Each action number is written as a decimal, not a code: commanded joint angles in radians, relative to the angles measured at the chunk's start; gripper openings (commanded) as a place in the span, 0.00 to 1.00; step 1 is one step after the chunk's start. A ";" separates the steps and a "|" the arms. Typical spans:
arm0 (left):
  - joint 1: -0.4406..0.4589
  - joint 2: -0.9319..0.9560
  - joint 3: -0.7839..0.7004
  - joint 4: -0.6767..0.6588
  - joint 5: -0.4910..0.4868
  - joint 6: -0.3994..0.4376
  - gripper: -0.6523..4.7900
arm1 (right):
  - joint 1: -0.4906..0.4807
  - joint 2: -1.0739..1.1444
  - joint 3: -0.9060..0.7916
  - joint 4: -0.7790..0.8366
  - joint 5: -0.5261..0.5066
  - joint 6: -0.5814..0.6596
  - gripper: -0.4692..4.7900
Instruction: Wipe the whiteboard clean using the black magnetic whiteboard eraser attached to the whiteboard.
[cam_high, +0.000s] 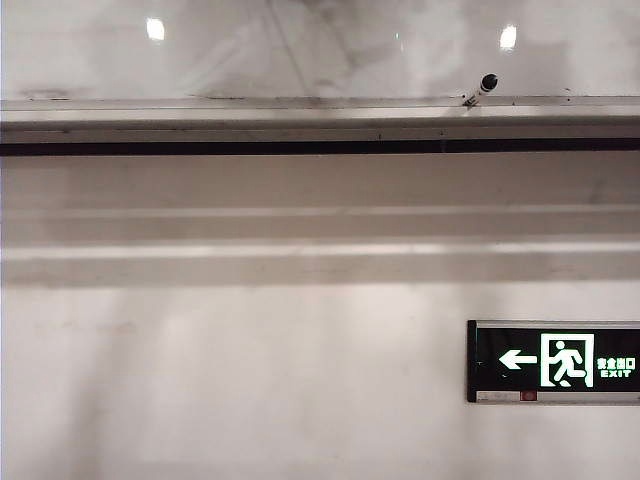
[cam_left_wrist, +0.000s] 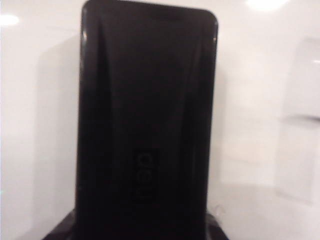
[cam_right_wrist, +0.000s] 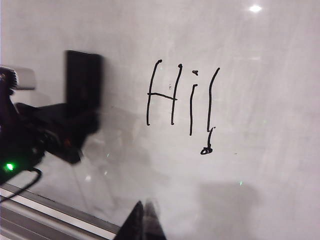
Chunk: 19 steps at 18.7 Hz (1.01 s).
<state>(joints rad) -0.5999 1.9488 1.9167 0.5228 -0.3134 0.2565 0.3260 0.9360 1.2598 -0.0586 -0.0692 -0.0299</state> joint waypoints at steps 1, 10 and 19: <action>-0.004 0.028 0.001 -0.047 0.135 0.006 0.33 | 0.003 -0.006 0.005 0.018 -0.005 0.004 0.08; -0.024 0.019 0.001 -0.080 0.198 0.048 0.91 | 0.001 -0.007 0.005 0.018 -0.012 0.004 0.08; -0.118 -0.356 0.001 -0.603 0.151 0.049 0.11 | 0.015 0.060 0.005 0.048 -0.040 0.085 0.08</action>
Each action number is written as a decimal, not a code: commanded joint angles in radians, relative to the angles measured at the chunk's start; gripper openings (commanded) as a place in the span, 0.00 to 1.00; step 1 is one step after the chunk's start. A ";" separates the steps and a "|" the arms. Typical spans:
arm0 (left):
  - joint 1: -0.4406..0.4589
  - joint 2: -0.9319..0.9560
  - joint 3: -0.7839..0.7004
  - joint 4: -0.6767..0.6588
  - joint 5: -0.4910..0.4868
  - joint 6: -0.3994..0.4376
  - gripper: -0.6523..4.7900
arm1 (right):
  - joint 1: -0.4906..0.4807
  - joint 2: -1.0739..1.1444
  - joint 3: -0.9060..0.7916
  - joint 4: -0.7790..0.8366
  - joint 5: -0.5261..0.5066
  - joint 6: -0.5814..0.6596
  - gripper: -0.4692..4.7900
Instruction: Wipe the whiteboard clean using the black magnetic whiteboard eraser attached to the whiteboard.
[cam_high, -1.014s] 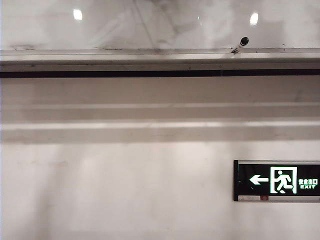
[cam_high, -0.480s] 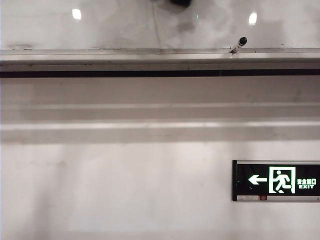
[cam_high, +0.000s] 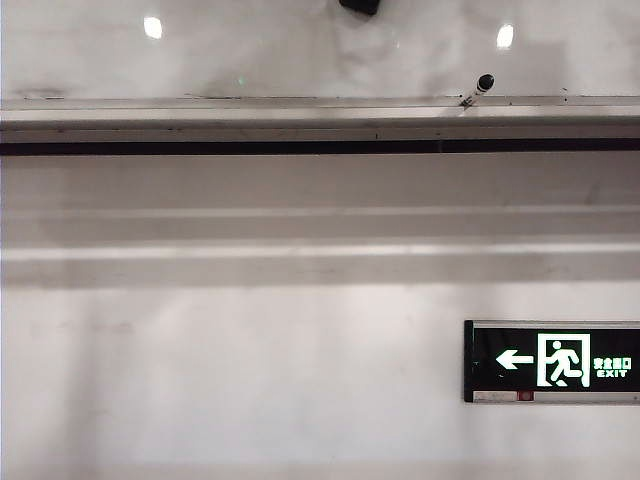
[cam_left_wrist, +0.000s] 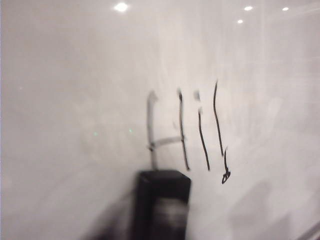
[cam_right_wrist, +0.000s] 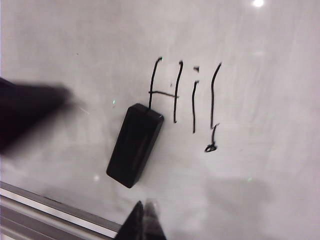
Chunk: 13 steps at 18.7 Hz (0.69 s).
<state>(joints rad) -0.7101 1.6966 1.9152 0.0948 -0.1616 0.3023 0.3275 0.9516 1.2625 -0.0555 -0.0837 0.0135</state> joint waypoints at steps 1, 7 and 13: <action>-0.008 -0.167 0.002 -0.298 0.014 -0.014 0.11 | 0.039 0.074 0.003 0.070 -0.020 0.045 0.08; -0.007 -0.407 0.002 -0.780 0.017 -0.052 0.11 | 0.220 0.320 0.003 0.409 0.187 0.045 0.30; -0.007 -0.438 0.002 -0.791 0.051 -0.052 0.11 | 0.227 0.593 0.101 0.732 0.396 0.125 0.81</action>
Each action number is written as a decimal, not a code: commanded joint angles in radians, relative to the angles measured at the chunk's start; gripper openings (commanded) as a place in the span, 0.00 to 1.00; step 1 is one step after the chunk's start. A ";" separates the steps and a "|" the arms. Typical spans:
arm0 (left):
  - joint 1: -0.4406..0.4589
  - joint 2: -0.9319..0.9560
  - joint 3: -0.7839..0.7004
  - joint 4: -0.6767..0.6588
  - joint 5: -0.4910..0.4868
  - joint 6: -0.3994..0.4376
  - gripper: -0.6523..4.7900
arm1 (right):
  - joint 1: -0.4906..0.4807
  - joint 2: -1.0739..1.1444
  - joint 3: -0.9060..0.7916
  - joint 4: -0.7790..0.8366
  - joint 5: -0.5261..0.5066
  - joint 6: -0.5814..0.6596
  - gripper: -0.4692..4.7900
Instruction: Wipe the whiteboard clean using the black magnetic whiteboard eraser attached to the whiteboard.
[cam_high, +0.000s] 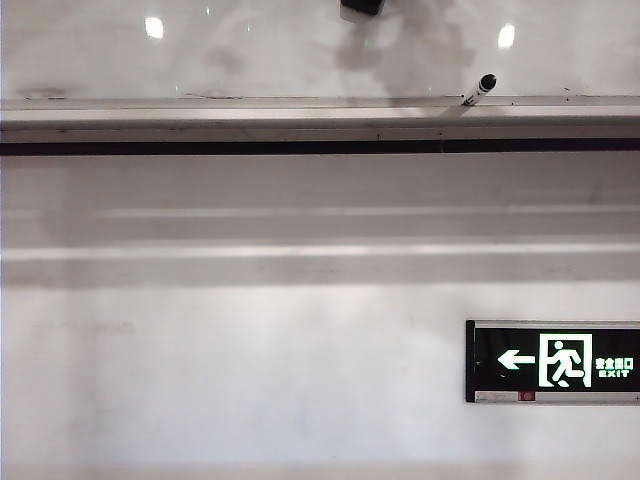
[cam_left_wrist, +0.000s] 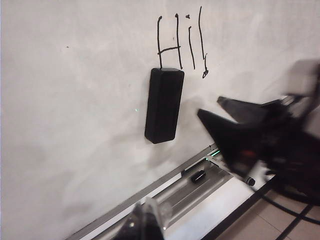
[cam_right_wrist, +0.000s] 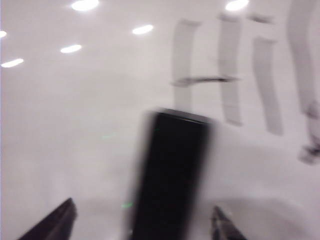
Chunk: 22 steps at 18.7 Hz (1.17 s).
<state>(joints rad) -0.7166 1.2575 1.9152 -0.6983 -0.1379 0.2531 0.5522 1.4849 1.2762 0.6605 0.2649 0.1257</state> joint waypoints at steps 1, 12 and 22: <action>-0.001 0.001 0.002 0.002 0.041 -0.003 0.11 | 0.014 0.089 0.130 0.010 0.051 0.011 0.82; -0.001 0.002 0.002 0.004 0.056 -0.007 0.11 | 0.033 0.293 0.353 -0.058 0.213 0.009 0.89; -0.001 0.002 0.002 0.005 0.075 -0.006 0.11 | 0.024 0.355 0.370 -0.099 0.231 -0.002 0.68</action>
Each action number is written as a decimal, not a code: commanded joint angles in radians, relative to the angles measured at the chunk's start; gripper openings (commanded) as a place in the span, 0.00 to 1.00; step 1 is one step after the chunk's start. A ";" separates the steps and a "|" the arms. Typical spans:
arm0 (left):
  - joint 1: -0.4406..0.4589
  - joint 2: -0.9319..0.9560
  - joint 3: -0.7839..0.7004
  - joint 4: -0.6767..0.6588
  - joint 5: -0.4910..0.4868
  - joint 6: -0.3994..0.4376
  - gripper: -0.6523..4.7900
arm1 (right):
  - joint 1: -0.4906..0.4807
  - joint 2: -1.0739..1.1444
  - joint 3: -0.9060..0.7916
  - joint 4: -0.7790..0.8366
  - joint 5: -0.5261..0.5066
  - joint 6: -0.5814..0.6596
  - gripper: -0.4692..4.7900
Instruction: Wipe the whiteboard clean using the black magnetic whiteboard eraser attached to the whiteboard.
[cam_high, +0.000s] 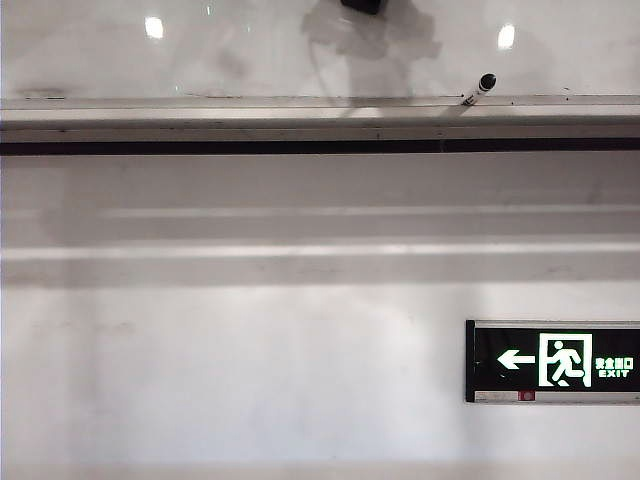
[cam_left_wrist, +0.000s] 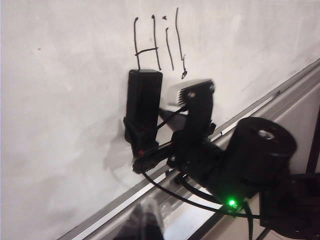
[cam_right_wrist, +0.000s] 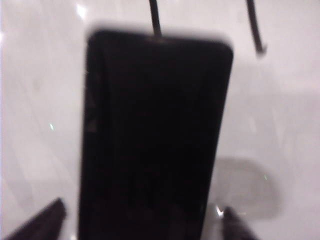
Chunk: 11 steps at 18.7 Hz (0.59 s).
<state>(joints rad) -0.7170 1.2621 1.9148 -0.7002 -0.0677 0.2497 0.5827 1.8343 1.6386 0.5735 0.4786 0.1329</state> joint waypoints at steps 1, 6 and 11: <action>-0.001 -0.003 0.003 0.008 0.005 -0.003 0.11 | -0.012 0.006 0.008 -0.021 0.017 -0.010 0.65; 0.000 -0.003 0.003 0.022 0.005 -0.003 0.11 | -0.022 0.011 0.013 -0.024 0.017 -0.037 0.34; 0.000 -0.003 0.003 0.022 0.004 -0.003 0.11 | -0.035 0.010 0.215 -0.175 0.019 -0.282 0.30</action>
<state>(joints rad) -0.7170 1.2621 1.9148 -0.6926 -0.0669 0.2497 0.5713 1.8580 1.7988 0.3405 0.5007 -0.0998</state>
